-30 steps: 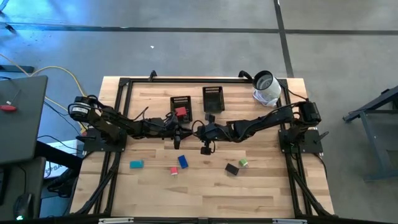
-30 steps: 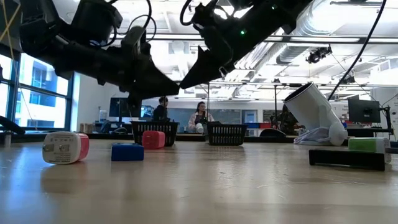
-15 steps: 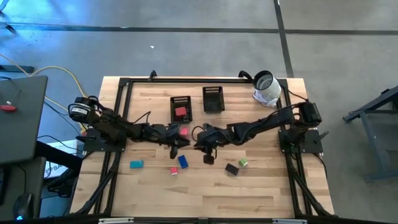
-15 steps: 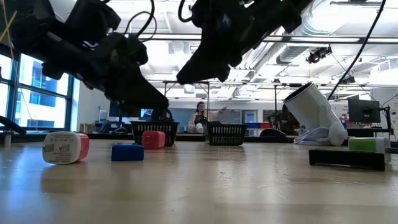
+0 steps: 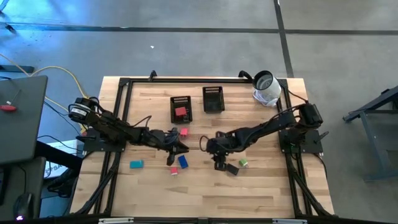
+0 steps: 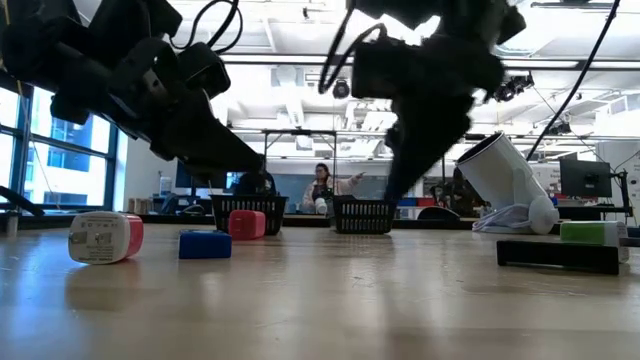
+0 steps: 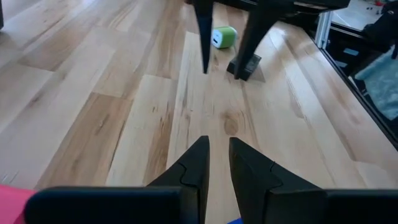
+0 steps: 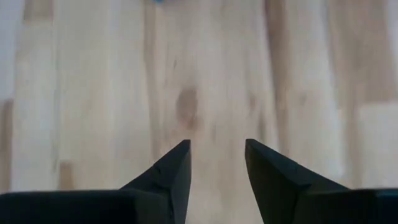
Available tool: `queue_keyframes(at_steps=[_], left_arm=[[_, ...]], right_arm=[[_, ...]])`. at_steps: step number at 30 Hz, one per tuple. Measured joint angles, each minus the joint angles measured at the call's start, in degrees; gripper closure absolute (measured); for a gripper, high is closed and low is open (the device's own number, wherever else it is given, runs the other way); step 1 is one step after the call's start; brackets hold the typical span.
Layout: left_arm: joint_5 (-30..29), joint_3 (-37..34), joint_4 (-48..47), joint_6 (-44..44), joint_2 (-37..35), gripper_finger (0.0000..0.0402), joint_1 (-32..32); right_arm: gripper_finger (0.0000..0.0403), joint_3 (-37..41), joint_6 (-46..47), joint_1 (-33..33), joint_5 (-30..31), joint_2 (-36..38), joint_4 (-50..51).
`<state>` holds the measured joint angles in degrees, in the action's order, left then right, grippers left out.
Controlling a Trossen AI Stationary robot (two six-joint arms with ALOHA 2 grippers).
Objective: Pick & Place Office items
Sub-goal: Put the black digital clock into the right black bin
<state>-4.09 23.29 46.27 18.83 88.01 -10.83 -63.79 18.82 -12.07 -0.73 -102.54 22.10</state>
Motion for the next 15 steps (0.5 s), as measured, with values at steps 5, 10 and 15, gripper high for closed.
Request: queue_keyframes(at_steps=[5, 10, 15], left_arm=[[-0.5, 0.0, 0.0, 0.9, 0.0, 0.0343, 0.0], [-0.5, 0.0, 0.0, 1.5, 0.0, 0.0343, 0.0], [-0.5, 0.0, 0.2, 2.1, 0.0, 0.0343, 0.0]], right_arm=[[0.0262, 0.0, 3.0, -1.5, -2.7, 1.8, 5.7], [0.0262, 0.0, 5.8, -3.7, -2.2, 6.0, 11.9], [0.0262, -0.1, 9.3, -6.3, 0.3, 8.8, 14.8]])
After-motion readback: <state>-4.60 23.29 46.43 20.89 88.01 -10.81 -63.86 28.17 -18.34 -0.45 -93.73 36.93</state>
